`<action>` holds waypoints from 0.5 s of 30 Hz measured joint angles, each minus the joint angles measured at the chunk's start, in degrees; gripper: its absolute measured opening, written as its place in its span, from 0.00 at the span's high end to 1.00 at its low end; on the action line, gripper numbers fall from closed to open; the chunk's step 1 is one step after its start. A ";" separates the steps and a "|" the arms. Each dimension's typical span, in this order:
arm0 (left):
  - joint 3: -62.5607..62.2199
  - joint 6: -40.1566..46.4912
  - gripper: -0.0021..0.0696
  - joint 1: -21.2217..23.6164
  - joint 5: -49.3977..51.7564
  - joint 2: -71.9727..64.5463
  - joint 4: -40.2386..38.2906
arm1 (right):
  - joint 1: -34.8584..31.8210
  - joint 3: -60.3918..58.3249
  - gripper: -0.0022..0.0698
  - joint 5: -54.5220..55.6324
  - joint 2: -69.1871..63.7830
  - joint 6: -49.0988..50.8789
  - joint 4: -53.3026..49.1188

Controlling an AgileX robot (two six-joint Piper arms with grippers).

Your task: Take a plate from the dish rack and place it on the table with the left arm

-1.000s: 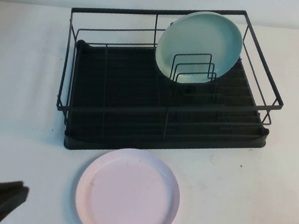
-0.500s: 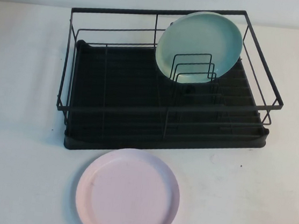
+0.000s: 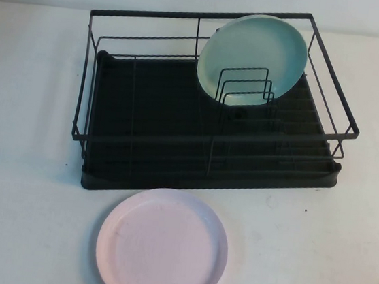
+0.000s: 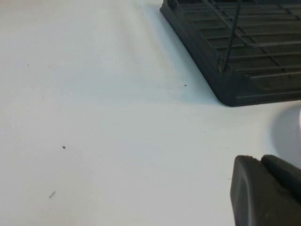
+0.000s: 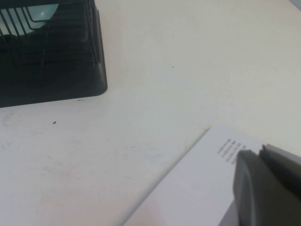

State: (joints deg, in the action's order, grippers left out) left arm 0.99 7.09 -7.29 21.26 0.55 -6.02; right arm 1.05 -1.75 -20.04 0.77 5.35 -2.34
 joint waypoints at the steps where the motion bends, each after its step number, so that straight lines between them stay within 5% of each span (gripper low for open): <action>1: 0.00 1.35 0.97 0.00 -0.05 0.00 0.03 | 0.00 0.00 1.00 0.00 0.00 0.00 0.00; 15: 0.09 3.74 0.97 0.00 -0.27 0.00 0.12 | 0.00 0.00 1.00 0.00 0.00 0.00 0.00</action>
State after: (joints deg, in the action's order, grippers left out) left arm 1.08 10.82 -7.29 20.98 0.55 -5.90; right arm 1.05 -1.75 -20.04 0.77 5.35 -2.34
